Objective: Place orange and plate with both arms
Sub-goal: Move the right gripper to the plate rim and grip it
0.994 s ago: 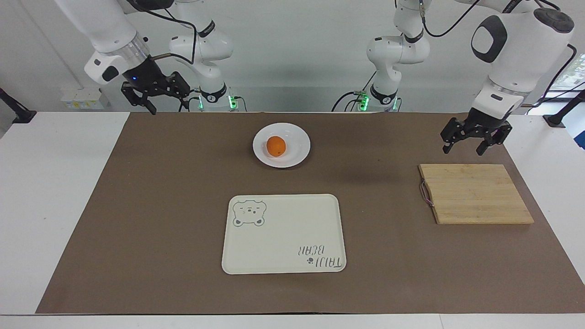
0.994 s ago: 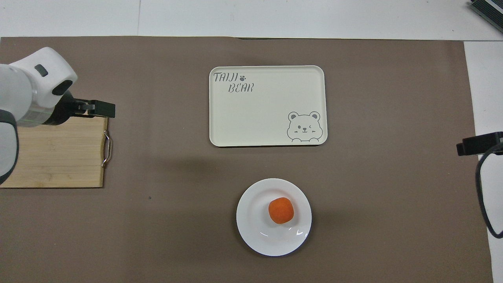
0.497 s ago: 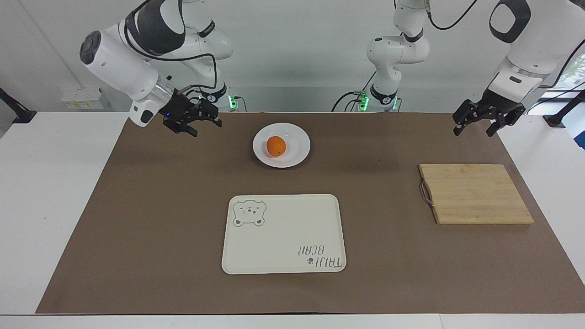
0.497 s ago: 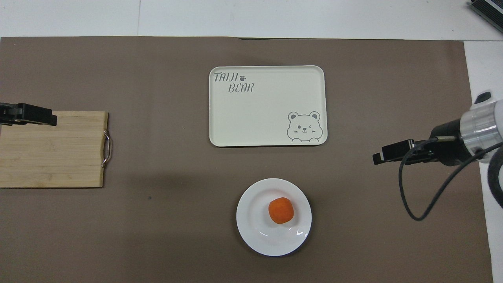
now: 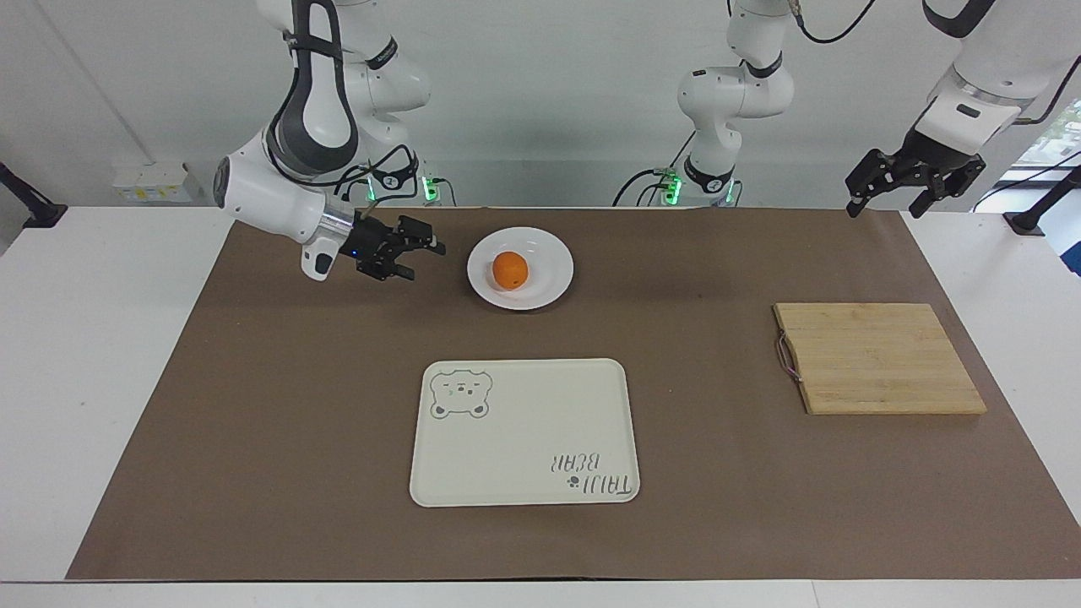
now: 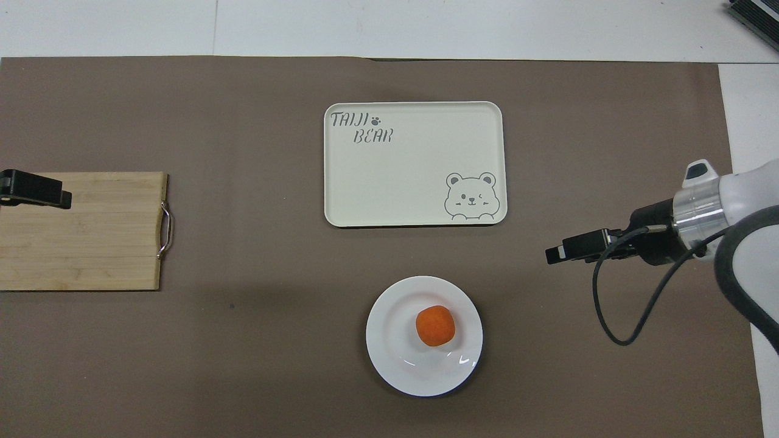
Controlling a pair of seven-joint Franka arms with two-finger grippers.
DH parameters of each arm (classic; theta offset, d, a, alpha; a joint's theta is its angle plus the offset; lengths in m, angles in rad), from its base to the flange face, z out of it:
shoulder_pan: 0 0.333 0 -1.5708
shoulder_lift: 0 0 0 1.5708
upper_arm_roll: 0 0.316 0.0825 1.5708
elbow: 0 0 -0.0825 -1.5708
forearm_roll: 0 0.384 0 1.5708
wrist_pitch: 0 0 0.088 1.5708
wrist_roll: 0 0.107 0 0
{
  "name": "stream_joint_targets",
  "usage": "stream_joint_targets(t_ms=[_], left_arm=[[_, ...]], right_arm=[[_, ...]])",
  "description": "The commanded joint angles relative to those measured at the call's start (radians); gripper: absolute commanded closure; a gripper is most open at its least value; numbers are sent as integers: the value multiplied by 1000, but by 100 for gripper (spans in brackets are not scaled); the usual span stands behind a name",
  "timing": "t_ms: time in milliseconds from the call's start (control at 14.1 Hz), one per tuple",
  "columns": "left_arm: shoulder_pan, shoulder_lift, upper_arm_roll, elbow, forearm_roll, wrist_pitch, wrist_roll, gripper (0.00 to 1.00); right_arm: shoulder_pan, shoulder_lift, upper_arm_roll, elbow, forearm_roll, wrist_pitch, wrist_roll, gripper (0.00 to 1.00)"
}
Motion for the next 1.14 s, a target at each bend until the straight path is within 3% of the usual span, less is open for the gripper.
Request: stream_joint_targets(t_ms=[0,568,1065], left_arm=[[0,-17,-9,-4,26,-23,0,0],[1,-15,-5,-1,23,-16,-8,0],[-3,-15,-4,-1,23,-16,-8,0]], right_arm=[[11,-7,1,-105,126,47,-124,0],[87,65,3,-244,361,139,-296,0],[149,75,3,-284,453,186,-330,0]])
